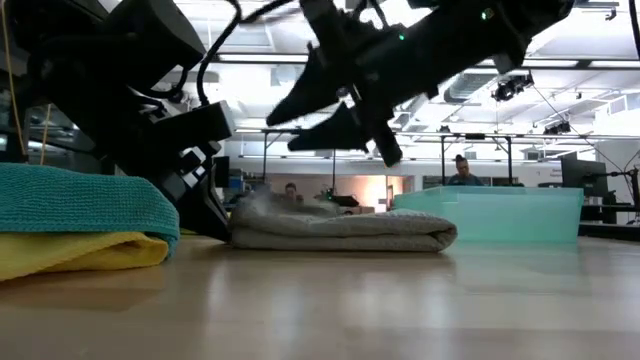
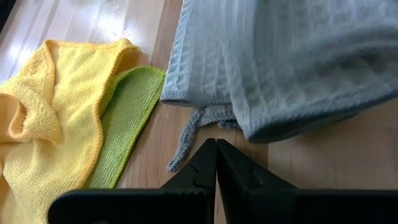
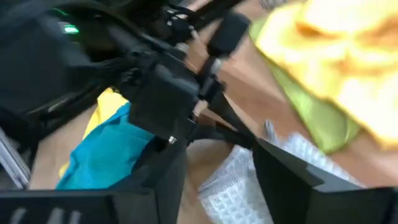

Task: Fold microfiber towels
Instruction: Fold the gray microfiber cloth

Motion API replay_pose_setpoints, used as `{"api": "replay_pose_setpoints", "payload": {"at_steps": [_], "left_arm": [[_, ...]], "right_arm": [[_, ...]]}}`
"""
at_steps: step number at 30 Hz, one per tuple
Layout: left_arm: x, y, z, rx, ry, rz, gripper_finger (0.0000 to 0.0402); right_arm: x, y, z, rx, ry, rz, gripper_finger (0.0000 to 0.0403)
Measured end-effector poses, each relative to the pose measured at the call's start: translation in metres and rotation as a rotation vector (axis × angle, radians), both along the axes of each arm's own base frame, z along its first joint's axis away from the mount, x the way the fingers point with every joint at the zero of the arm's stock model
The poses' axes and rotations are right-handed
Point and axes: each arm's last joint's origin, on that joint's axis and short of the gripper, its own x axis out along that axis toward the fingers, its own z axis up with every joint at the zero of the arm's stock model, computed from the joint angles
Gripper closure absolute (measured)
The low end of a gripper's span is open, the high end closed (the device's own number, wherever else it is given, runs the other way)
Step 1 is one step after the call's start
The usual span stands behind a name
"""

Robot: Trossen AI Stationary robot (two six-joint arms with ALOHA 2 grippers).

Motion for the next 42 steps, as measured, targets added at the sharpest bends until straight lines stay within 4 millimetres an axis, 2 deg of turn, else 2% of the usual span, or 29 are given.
{"api": "replay_pose_setpoints", "payload": {"at_steps": [6,10,13,17,22,24,27,33,38,42], "left_arm": [[-0.003,0.001,0.005,0.025,0.022,-0.013,0.0398],[-0.013,0.002,0.023,0.072,0.024,0.03,0.0398],[-0.021,0.001,0.045,0.081,-0.041,0.074,0.0398],[-0.024,-0.004,0.075,0.039,-0.212,0.071,0.0398],[-0.01,-0.005,0.097,-0.041,-0.38,-0.098,0.0398],[-0.004,-0.004,0.094,-0.06,-0.383,-0.156,0.0397],[0.008,-0.002,0.075,-0.056,-0.323,-0.158,0.0385],[0.045,-0.009,0.044,-0.009,-0.216,-0.188,0.0335],[0.073,-0.014,0.032,0.126,-0.17,-0.15,0.0295],[0.08,-0.015,0.034,0.184,-0.158,-0.142,0.0277]], "right_arm": [[-0.017,-0.006,0.026,-0.178,0.105,0.003,0.0201],[-0.037,-0.006,0.037,-0.266,0.232,-0.002,0.0203],[-0.052,0.001,0.037,-0.338,0.332,-0.019,0.0203],[-0.076,0.016,0.029,-0.413,0.456,-0.062,0.0203],[-0.105,0.036,0.021,-0.444,0.52,-0.141,0.0203],[-0.114,0.042,0.021,-0.467,0.495,-0.185,0.0203],[-0.123,0.048,0.022,-0.499,0.45,-0.24,0.0203],[-0.124,0.045,0.024,-0.544,0.393,-0.311,0.0203],[-0.12,0.037,0.024,-0.529,0.377,-0.357,0.0203],[-0.12,0.038,0.025,-0.537,0.373,-0.359,0.0203]]}}
